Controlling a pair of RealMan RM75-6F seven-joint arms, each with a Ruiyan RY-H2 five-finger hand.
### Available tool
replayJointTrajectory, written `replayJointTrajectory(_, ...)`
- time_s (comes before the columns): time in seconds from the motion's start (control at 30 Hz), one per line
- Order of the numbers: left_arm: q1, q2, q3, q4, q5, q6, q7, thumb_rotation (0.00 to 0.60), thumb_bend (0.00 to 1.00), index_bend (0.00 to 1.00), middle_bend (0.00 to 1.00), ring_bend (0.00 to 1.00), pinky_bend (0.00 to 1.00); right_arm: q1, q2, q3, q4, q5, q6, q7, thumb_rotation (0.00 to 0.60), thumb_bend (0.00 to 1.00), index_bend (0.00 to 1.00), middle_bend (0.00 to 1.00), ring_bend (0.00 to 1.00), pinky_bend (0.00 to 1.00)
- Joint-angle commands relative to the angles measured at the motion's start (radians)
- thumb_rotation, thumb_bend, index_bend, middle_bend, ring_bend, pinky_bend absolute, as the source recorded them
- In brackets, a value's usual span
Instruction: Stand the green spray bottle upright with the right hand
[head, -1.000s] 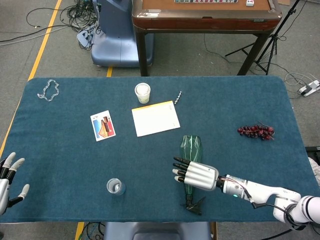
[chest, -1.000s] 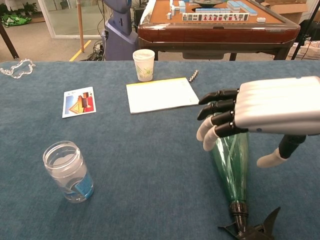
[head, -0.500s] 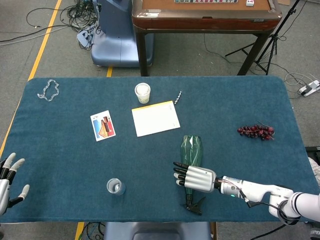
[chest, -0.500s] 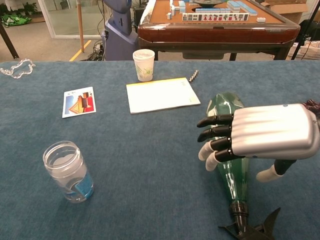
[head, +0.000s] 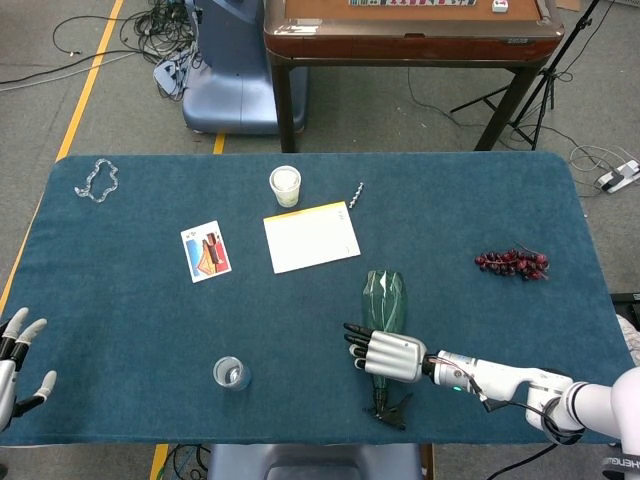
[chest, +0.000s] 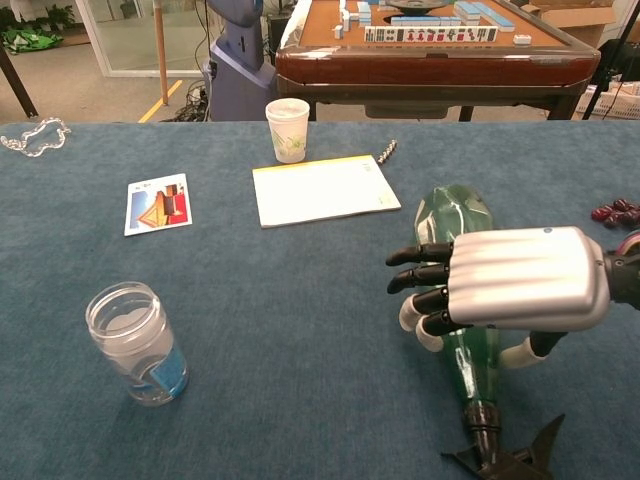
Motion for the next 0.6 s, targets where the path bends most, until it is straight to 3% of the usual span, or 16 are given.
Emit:
replayJointTrajectory(0.03,0.001,0.0,0.0,0.002,0.0,0.001,-0.003,0.6,0.36,0.14,0.0,0.0,0.0,-0.002,-0.009,0.0,0.011,0.008,0.007,0.002,0.6,0.16,0.51,0.34,0.13,0.07)
replayJointTrajectory(0.27,0.0,0.0,-0.002,0.007,0.003,0.002,-0.01,0.6,0.36,0.14,0.0,0.0,0.0,-0.027,-0.016,0.036,0.022,0.068,0.084,0.05,0.6,0.27,0.67,0.47,0.26,0.18)
replayJointTrajectory(0.6,-0.006,0.0,-0.004,0.004,0.008,-0.003,-0.01,0.6,0.36,0.14,0.0,0.0,0.0,-0.115,0.03,0.133,-0.096,0.268,0.209,0.214,0.6,0.29,0.68,0.49,0.29,0.2)
